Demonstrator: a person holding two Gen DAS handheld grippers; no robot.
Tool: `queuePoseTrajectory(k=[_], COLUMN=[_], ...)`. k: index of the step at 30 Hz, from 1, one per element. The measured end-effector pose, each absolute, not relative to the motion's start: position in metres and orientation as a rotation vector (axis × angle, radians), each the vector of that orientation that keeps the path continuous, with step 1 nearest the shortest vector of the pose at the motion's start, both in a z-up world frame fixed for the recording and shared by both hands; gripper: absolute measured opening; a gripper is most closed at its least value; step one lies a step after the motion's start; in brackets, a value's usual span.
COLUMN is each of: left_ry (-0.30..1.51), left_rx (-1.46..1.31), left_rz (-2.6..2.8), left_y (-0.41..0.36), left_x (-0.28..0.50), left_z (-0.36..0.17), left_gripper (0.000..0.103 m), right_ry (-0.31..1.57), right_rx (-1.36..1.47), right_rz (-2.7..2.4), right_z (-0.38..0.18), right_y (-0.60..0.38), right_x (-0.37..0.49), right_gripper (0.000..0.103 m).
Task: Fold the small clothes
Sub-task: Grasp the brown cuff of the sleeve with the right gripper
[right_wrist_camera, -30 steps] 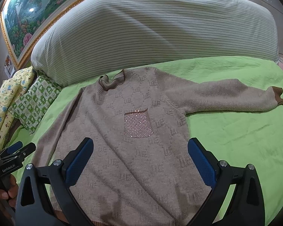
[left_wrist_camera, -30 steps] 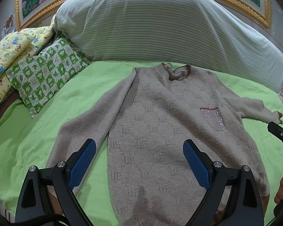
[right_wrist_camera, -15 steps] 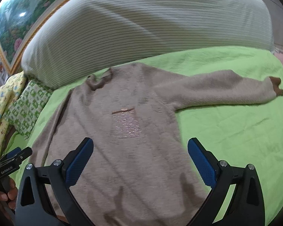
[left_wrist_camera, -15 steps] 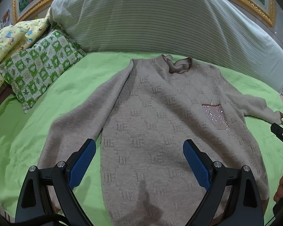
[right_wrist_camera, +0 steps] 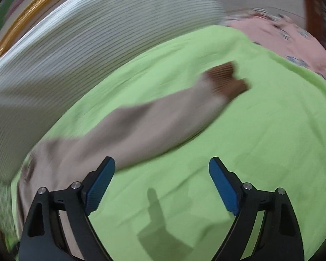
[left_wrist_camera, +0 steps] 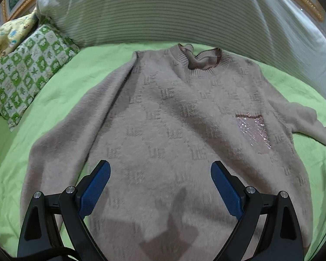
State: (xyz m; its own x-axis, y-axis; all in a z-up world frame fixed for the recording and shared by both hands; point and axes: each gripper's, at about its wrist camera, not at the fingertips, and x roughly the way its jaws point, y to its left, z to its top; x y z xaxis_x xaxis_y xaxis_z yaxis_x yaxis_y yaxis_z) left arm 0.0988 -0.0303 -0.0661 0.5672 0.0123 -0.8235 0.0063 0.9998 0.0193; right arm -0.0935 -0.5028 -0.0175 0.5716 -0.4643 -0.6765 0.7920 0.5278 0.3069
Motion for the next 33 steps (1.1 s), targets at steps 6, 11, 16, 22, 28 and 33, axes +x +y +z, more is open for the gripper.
queuePoseTrajectory(k=[6, 11, 16, 22, 28, 33], left_ry=[1.007, 1.039, 1.067, 1.132, 1.131, 1.072], left_rx=[0.016, 0.013, 0.003, 0.014, -0.064, -0.121], left_rz=[0.034, 0.063, 0.069, 0.027, -0.007, -0.059], left_y=[-0.036, -0.037, -0.041, -0.049, -0.041, -0.034], left_x=[0.134, 0.154, 0.165, 0.169, 0.159, 0.154], left_z=[-0.086, -0.101, -0.113, -0.131, -0.122, -0.092], left_gripper=[0.094, 0.094, 0.094, 0.094, 0.094, 0.094], right_ry=[0.493, 0.491, 0.489, 0.345, 0.320, 0.392], right_rx=[0.845, 0.880, 0.863, 0.702, 0.551, 0.527], right_rz=[-0.927, -0.917, -0.914, -1.047, -0.674, -0.198], right_z=[-0.031, -0.035, -0.016, 0.072, 0.126, 0.117], right_y=[-0.597, -0.623, -0.638, -0.663, -0.547, -0.390], right_x=[-0.108, -0.095, -0.092, -0.110, -0.039, 0.054], right_gripper=[0.074, 0.050, 0.008, 0.008, 0.008, 0.008])
